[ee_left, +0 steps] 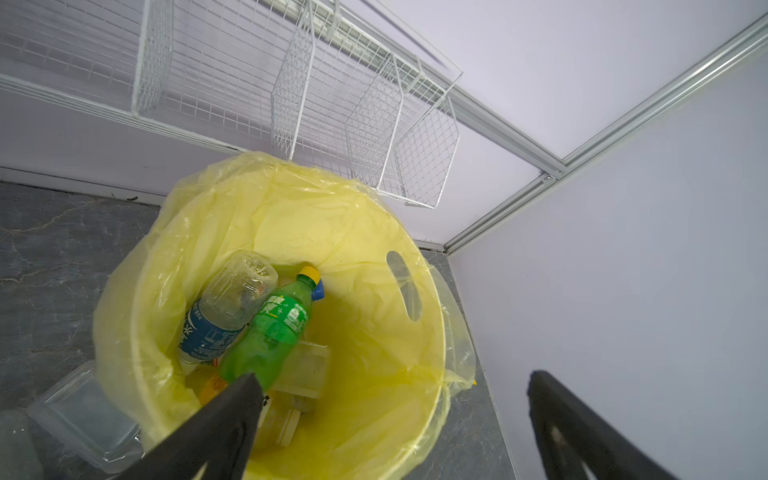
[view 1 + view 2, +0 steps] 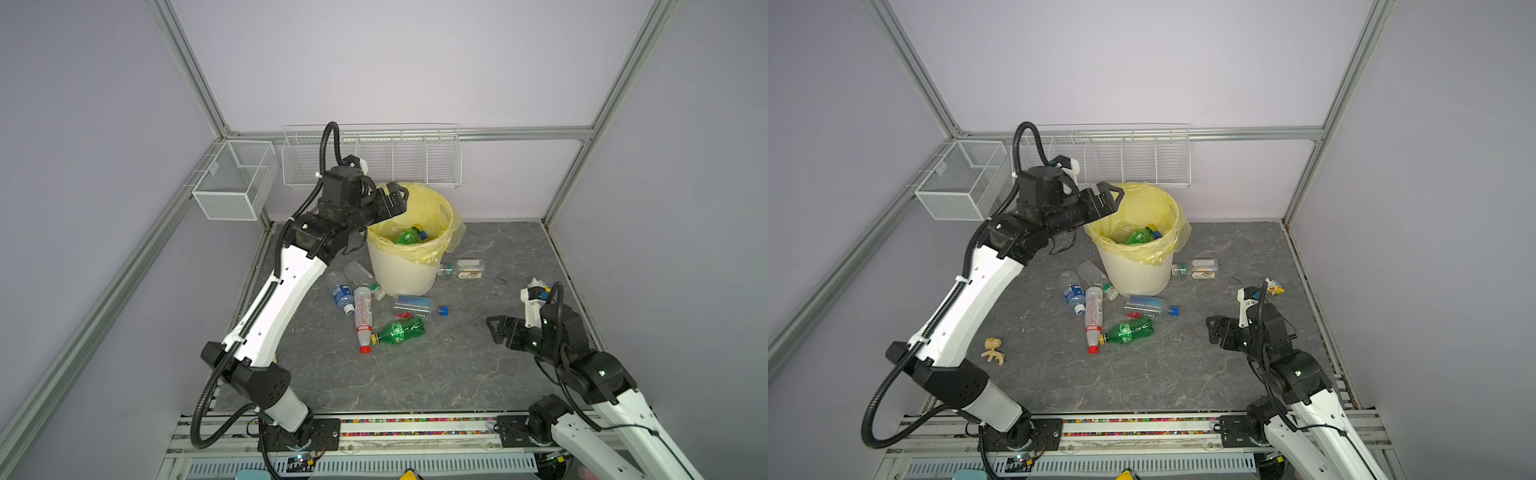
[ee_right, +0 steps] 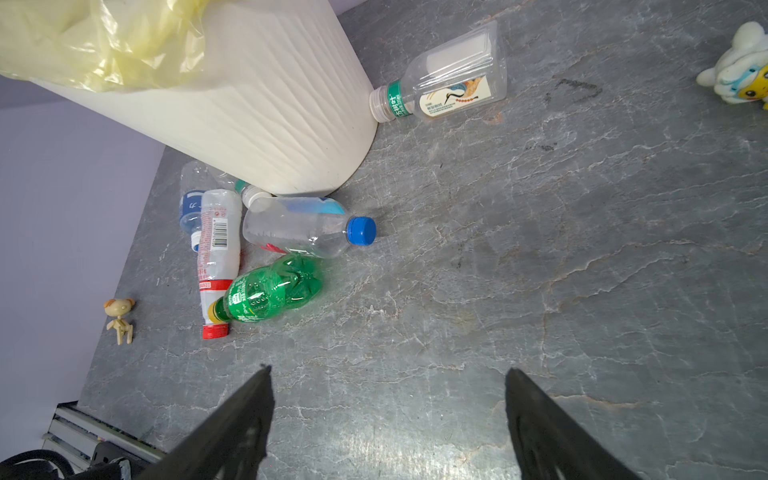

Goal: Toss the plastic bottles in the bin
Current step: 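Open the left gripper to drop the green bottle into the bin, then lower the left gripper toward the pile while right gripper reaches toward the bin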

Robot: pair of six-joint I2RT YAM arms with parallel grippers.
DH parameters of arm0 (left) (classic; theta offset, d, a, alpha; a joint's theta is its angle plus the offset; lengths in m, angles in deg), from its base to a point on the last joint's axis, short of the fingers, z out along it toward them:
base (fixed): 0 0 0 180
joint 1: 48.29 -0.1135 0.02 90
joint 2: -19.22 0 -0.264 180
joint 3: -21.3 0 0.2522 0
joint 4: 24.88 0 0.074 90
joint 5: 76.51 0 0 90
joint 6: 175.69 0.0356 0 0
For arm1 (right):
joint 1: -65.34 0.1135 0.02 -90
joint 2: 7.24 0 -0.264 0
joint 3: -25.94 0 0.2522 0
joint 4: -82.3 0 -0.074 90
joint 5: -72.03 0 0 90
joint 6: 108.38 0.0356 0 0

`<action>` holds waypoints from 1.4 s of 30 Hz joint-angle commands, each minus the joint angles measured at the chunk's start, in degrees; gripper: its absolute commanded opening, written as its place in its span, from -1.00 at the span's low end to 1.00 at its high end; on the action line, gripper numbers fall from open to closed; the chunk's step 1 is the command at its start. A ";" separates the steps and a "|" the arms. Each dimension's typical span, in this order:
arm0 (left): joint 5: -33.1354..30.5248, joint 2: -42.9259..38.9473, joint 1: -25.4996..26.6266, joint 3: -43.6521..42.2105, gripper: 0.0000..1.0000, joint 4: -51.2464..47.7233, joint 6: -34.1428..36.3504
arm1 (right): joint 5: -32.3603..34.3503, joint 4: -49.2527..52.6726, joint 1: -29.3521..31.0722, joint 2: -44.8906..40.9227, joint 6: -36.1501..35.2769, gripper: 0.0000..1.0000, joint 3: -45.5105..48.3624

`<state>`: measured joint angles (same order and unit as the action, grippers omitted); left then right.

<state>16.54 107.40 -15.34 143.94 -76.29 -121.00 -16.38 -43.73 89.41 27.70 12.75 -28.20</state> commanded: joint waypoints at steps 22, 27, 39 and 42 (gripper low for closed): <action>-4.44 -22.73 -0.02 -31.66 1.00 5.93 2.48 | 4.44 -2.61 -0.37 15.44 4.14 0.77 -6.61; -5.11 -25.19 -0.04 -35.97 1.00 6.10 1.61 | -0.99 -3.98 -0.31 21.64 3.73 0.76 -11.72; -5.48 -29.26 0.01 -43.60 1.00 3.90 3.76 | 7.51 2.64 -0.48 33.46 7.14 0.77 -22.44; -5.94 -31.15 -0.07 -47.18 1.00 4.29 3.33 | 8.93 2.96 -0.78 36.53 7.77 0.76 -24.55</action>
<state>11.80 77.99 -15.34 99.22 -70.71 -118.55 -10.79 -42.83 89.13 62.17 18.55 -50.71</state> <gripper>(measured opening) 0.999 0.881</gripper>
